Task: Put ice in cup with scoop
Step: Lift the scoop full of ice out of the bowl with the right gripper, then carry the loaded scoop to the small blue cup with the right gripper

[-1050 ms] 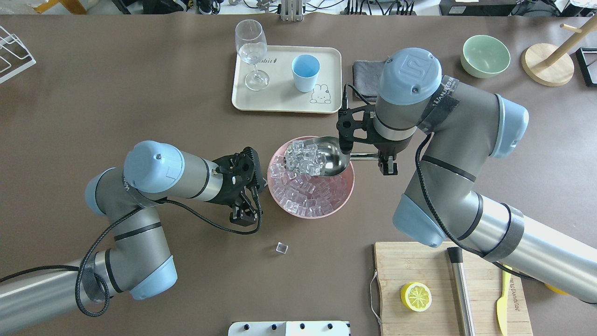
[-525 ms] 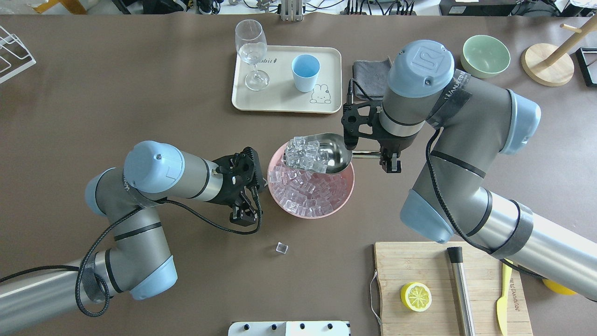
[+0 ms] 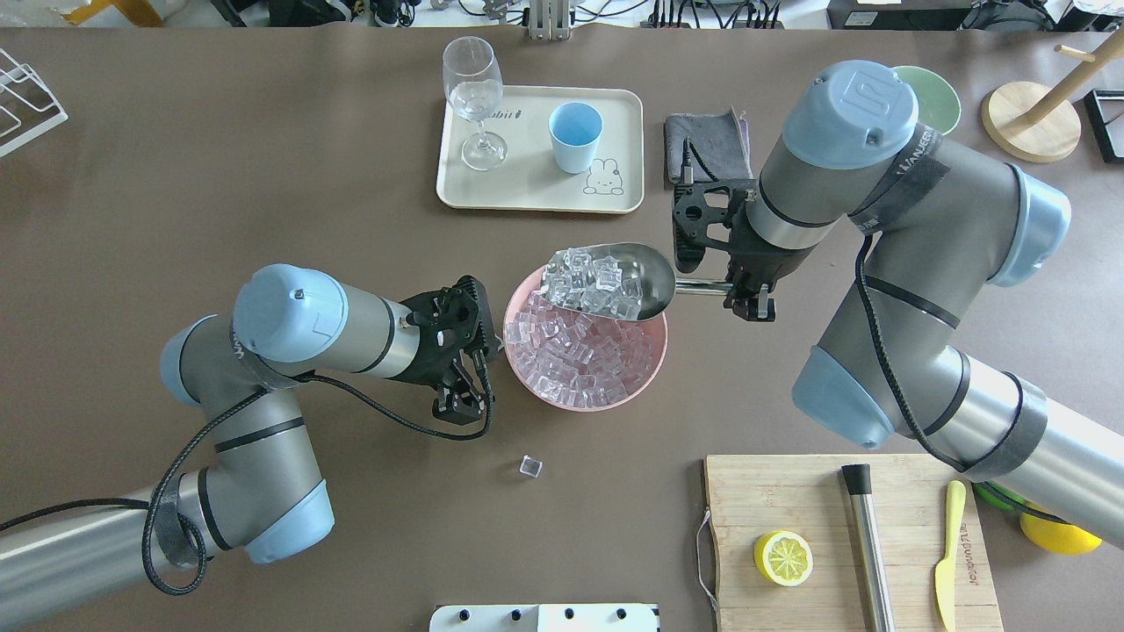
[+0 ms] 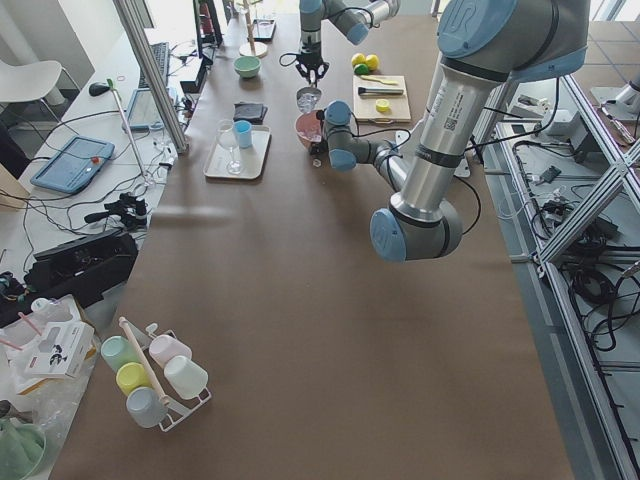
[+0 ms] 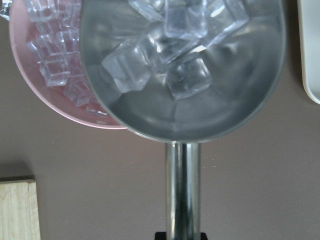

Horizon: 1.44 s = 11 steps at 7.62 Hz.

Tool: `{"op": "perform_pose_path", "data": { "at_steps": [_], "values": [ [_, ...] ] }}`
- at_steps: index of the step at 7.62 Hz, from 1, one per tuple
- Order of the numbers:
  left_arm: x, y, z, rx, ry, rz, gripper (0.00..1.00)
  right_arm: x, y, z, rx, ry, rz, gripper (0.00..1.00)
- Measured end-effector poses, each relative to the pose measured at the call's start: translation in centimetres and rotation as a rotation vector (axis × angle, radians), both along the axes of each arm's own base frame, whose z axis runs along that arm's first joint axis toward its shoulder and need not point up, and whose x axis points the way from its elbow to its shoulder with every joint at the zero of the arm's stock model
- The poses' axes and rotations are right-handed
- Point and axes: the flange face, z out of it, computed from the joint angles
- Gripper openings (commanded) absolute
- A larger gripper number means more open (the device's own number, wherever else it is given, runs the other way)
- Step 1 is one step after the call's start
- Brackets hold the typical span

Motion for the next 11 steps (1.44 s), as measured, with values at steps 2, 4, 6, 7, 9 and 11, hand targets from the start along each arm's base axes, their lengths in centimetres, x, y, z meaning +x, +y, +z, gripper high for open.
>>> {"op": "perform_pose_path", "data": {
  "at_steps": [2,4,6,7,9,11],
  "values": [
    [0.0,0.0,0.0,0.001,0.001,0.0,0.99,2.3,-0.9,0.3,-0.123,-0.022,0.134,0.0],
    [0.0,0.0,0.0,0.001,0.002,0.0,0.99,4.0,-1.7,0.7,-0.288,-0.035,0.318,0.0],
    [0.0,0.0,0.0,0.001,0.003,0.001,0.99,4.7,-2.6,1.2,-0.423,-0.028,0.478,0.0],
    [0.0,0.0,0.0,0.001,0.003,0.001,0.99,4.9,-2.9,1.5,-0.463,-0.011,0.527,0.0],
    [-0.1,0.1,0.0,0.001,0.003,0.001,0.99,5.3,-3.7,0.5,-0.534,0.056,0.588,0.0],
    [0.0,0.1,0.1,0.001,0.002,0.001,0.99,4.8,-5.1,-2.0,-0.591,0.144,0.638,0.0]
  ]
}}
